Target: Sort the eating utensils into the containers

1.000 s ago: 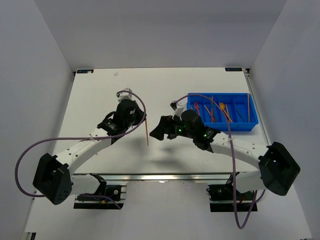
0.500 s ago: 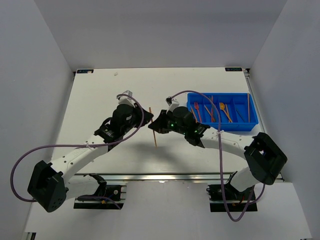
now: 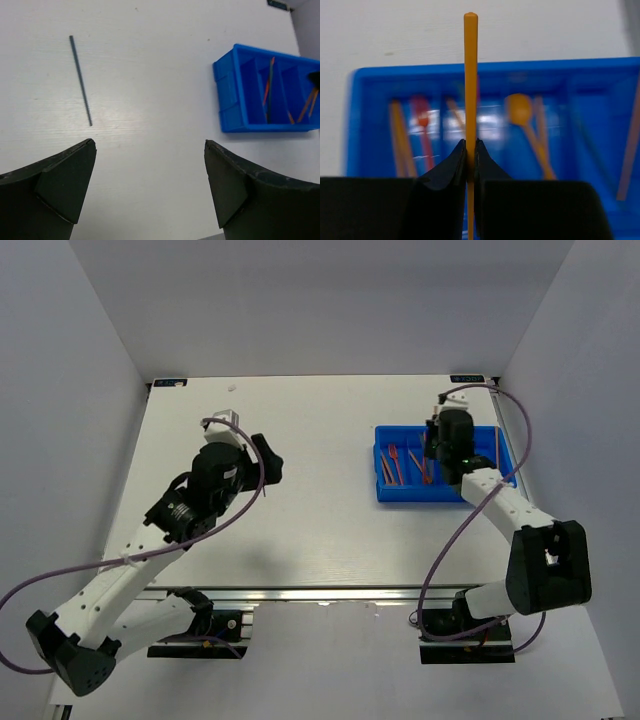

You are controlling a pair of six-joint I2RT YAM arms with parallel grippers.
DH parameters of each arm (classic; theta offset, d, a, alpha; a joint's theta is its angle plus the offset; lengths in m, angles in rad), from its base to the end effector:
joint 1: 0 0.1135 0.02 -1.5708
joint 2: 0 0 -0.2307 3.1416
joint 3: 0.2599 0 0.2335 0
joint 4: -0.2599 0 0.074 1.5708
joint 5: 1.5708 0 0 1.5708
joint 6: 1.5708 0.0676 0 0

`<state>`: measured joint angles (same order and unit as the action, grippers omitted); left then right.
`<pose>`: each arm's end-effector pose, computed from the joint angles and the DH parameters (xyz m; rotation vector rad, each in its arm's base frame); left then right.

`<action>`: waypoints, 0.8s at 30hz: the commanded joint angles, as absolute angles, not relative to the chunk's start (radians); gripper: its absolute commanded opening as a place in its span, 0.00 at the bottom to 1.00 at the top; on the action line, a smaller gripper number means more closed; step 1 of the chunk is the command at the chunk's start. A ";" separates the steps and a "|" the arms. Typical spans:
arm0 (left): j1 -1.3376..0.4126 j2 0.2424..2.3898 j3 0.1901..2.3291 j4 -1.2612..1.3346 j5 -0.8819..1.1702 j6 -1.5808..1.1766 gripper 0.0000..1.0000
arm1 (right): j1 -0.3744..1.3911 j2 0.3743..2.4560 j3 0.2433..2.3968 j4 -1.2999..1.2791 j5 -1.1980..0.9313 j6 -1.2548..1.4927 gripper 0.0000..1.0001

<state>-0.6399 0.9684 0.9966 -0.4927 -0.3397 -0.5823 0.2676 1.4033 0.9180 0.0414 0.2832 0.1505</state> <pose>0.2030 -0.1230 0.3082 -0.1558 2.0276 -0.4324 0.3277 0.0702 0.2291 0.0624 1.9949 -0.0166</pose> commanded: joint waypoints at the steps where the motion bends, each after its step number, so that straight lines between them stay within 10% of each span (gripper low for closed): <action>1: -0.644 0.928 0.936 -0.623 -0.354 -0.477 0.98 | 0.148 1.410 0.914 0.151 0.370 -0.175 0.00; 24: -0.634 0.899 0.787 -0.549 -0.301 -0.440 0.98 | -0.063 1.710 0.991 0.336 0.417 -0.270 0.08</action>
<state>-0.6384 0.8963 0.7784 -0.5648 -0.2802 -0.4446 -0.0578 1.6917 1.0004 0.2913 0.3920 -0.2722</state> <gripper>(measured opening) 0.979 0.090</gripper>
